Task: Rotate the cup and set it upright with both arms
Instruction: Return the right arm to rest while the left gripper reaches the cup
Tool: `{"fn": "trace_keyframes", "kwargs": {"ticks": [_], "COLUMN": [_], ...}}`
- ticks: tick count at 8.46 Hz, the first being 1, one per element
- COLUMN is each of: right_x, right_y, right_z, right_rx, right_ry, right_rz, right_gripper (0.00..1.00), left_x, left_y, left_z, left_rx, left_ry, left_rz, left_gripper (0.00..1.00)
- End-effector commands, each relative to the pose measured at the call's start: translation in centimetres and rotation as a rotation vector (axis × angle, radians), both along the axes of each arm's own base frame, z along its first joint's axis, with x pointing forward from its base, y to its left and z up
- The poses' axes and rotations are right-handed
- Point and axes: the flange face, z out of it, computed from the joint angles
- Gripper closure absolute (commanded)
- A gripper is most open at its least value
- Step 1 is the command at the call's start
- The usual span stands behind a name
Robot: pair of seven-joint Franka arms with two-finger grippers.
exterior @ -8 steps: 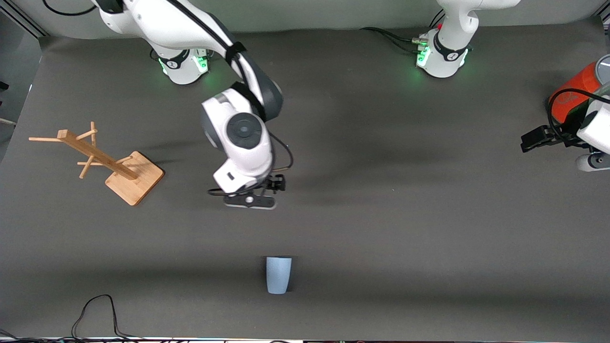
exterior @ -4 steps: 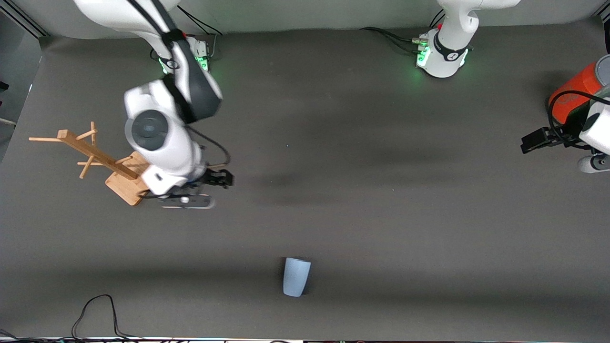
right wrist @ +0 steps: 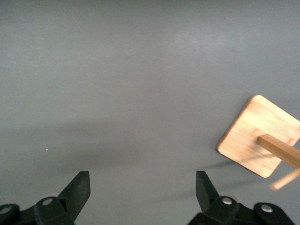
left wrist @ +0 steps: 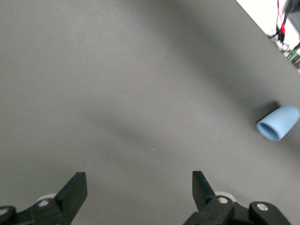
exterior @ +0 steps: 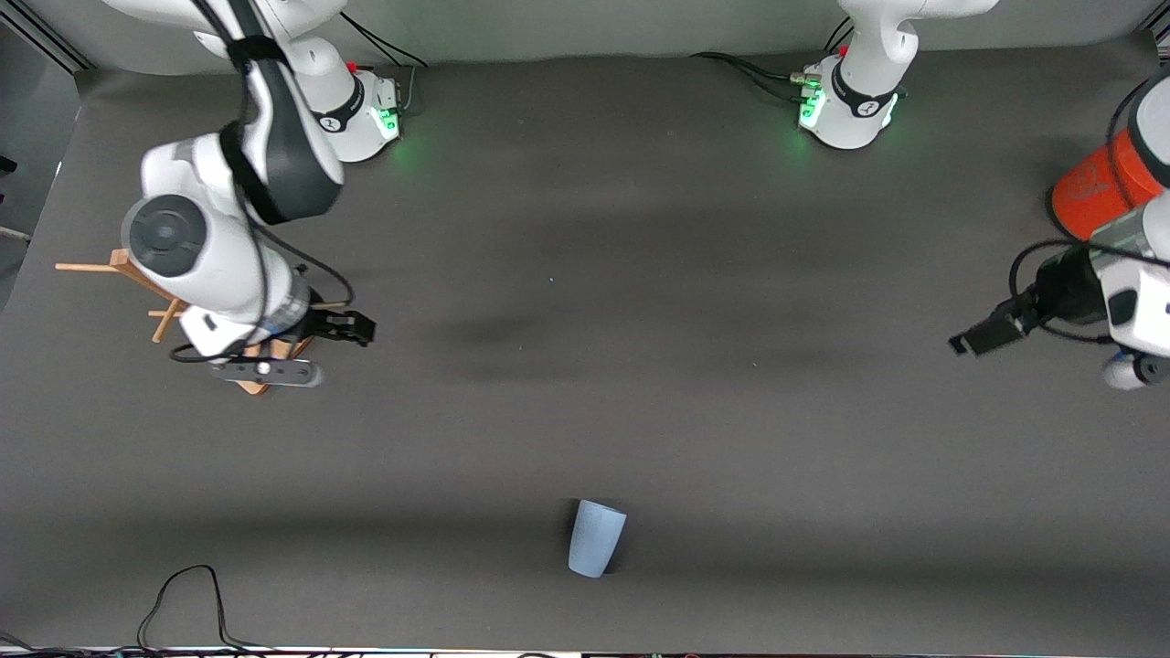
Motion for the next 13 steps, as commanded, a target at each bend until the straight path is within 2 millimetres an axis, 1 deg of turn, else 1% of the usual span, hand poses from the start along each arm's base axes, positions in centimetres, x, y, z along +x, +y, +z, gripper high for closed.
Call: {"fn": "trace_keyframes", "kwargs": {"ticks": [1, 2, 3, 4, 5, 6, 7, 8, 9, 10, 11, 12, 13], "right_x": [-1.0, -0.8, -0.6, -0.3, 0.0, 0.6, 0.9, 0.8, 0.2, -1.0, -2.3, -3.5, -4.5], "right_y": [-2.4, -2.8, -3.3, -3.4, -3.3, -3.2, -3.3, -3.4, -3.4, -3.7, -4.4, -6.7, -9.3], "right_z": [1.7, 2.0, 2.3, 2.6, 2.1, 1.4, 0.9, 1.2, 2.1, 3.5, 5.6, 7.7, 9.5], "right_rx": [0.038, 0.038, 0.04, 0.035, 0.027, 0.001, -0.016, -0.012, -0.005, 0.007, 0.023, 0.042, 0.063], "right_ry": [-0.024, -0.036, -0.05, -0.058, -0.064, -0.08, -0.09, -0.098, -0.091, -0.069, -0.052, -0.032, -0.017], "right_rz": [-0.002, -0.009, -0.018, -0.018, -0.013, -0.001, 0.006, 0.004, 0.007, 0.014, 0.035, 0.062, 0.09], "right_gripper": [0.0, 0.0, 0.0, 0.0, 0.0, 0.0, 0.0, 0.0, 0.0, 0.0, 0.0, 0.0, 0.0], "left_x": [2.5, 3.5, 4.4, 4.9, 5.3, 5.3, 4.9, 5.2, 5.1, 5.9, 6.9, 7.6, 8.7], "left_y": [-2.6, -5.9, -10.0, -14.4, -18.6, -22.1, -25.6, -26.4, -27.9, -28.7, -29.4, -30.9, -31.4], "left_z": [-1.8, -3.4, -5.8, -8.4, -11.8, -15.5, -19.1, -21.7, -23.6, -25.2, -26.6, -27.9, -29.3], "left_rx": [-0.1, -0.137, -0.157, -0.172, -0.187, -0.205, -0.23, -0.242, -0.247, -0.264, -0.28, -0.292, -0.301], "left_ry": [-0.013, -0.011, -0.026, -0.039, -0.066, -0.109, -0.162, -0.223, -0.233, -0.275, -0.308, -0.318, -0.337], "left_rz": [0.255, 0.344, 0.416, 0.484, 0.542, 0.59, 0.626, 0.646, 0.635, 0.636, 0.638, 0.624, 0.621], "left_gripper": [0.0, 0.0, 0.0, 0.0, 0.0, 0.0, 0.0, 0.0, 0.0, 0.0, 0.0, 0.0, 0.0]}}
